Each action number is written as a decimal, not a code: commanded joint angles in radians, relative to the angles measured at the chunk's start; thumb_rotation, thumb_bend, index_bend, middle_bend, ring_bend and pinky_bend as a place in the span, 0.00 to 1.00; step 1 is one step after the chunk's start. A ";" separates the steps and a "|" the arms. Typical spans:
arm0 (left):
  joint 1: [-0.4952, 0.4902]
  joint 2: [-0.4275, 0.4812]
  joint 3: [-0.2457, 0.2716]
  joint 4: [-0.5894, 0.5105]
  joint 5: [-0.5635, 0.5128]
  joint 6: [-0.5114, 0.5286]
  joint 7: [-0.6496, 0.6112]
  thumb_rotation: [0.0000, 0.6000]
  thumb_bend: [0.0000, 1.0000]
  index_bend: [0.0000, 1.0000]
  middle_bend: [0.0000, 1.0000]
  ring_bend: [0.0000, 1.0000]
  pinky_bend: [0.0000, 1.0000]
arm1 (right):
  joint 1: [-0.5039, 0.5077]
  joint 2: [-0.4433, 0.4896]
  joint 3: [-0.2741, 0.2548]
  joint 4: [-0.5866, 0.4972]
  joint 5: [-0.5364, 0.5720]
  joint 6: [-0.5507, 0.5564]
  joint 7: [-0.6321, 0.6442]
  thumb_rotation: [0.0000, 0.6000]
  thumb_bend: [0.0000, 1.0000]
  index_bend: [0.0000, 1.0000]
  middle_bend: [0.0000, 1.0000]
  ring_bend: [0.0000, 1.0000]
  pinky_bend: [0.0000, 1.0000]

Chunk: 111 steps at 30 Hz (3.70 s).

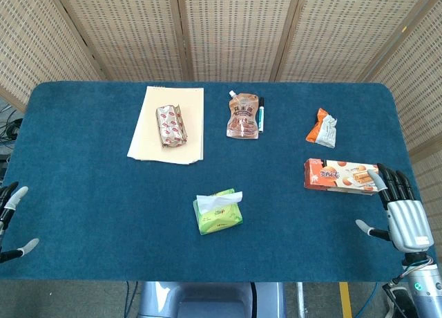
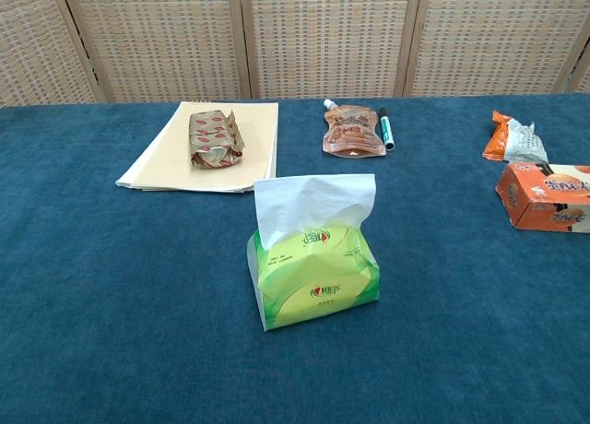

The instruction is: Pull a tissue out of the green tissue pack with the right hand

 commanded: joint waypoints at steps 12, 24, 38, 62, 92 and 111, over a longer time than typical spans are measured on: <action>0.005 0.003 -0.003 -0.006 -0.001 0.012 -0.007 1.00 0.00 0.00 0.00 0.00 0.00 | 0.069 0.029 -0.020 -0.005 -0.074 -0.094 0.122 1.00 0.00 0.01 0.00 0.00 0.00; -0.013 0.013 -0.026 -0.018 -0.060 -0.031 -0.014 1.00 0.00 0.00 0.00 0.00 0.00 | 0.447 0.053 0.035 -0.122 -0.145 -0.528 0.361 1.00 0.00 0.12 0.05 0.01 0.01; -0.042 0.025 -0.042 -0.025 -0.113 -0.095 -0.031 1.00 0.00 0.00 0.00 0.00 0.00 | 0.609 -0.285 0.140 -0.082 0.276 -0.679 -0.176 1.00 0.14 0.29 0.31 0.23 0.27; -0.055 0.054 -0.047 -0.029 -0.125 -0.123 -0.095 1.00 0.00 0.00 0.00 0.00 0.00 | 0.681 -0.383 0.144 -0.136 0.466 -0.582 -0.395 1.00 0.75 0.69 0.71 0.58 0.45; -0.042 0.057 -0.037 -0.015 -0.101 -0.097 -0.122 1.00 0.00 0.00 0.00 0.00 0.00 | 0.634 -0.462 0.234 0.326 0.211 -0.226 -0.267 1.00 0.72 0.69 0.71 0.58 0.45; -0.056 0.060 -0.049 -0.035 -0.132 -0.123 -0.106 1.00 0.00 0.00 0.00 0.00 0.00 | 0.643 -0.648 0.405 0.556 0.562 -0.540 0.205 1.00 0.67 0.69 0.70 0.58 0.54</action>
